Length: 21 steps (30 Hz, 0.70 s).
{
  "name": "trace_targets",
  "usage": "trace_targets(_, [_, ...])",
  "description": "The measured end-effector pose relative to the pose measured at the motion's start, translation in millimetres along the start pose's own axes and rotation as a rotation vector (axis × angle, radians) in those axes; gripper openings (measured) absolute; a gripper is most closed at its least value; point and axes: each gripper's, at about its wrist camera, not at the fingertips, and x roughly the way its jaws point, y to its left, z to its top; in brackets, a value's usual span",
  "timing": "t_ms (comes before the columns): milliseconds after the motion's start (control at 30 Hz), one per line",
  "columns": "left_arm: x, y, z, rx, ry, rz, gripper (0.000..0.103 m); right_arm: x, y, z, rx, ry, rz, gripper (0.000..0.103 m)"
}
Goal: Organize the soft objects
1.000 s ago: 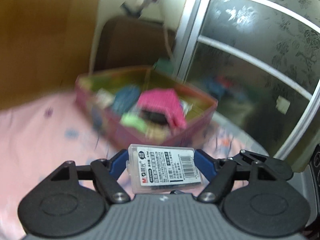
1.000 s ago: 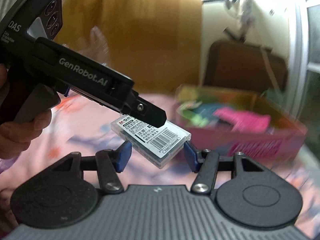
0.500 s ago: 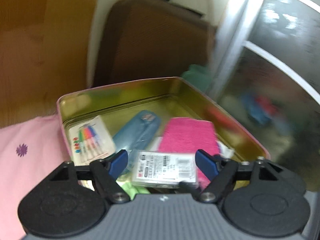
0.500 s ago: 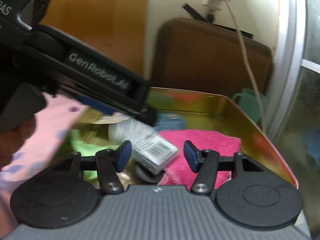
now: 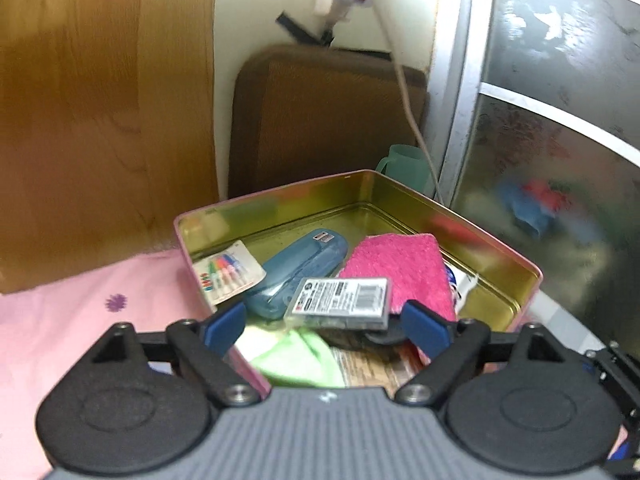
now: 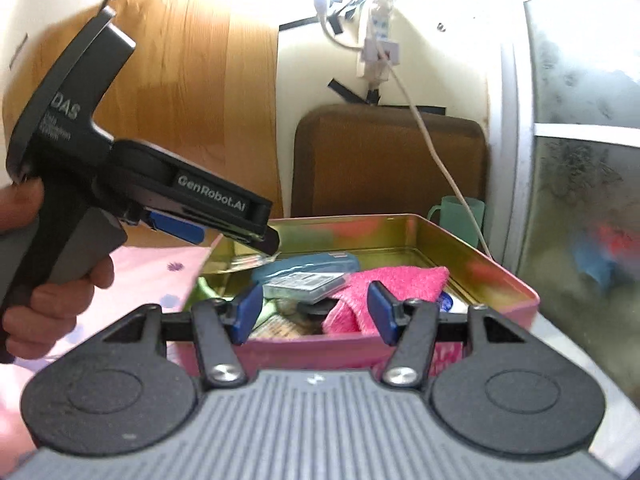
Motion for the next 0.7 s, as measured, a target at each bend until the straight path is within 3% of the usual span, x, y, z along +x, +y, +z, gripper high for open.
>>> trace_targets(167, [-42.8,-20.4,-19.9,0.059,-0.043,0.053,0.092,-37.7,1.6,-12.1,0.082,0.011,-0.008,0.062])
trace_targets(300, [-72.5,-29.4,-43.0,0.069,-0.054,0.073,0.101,-52.3,0.0,-25.6,0.151,0.063,-0.015,0.072])
trace_targets(433, [-94.3,-38.4,-67.9,0.091,-0.062,0.11,0.103,-63.9,2.2,-37.2,0.185,0.115,-0.023,0.072])
trace_targets(700, [-112.3,-43.3,-112.1,0.08,0.004,0.184,0.103,-84.0,5.4,-45.6,0.257,0.108,-0.005,0.075])
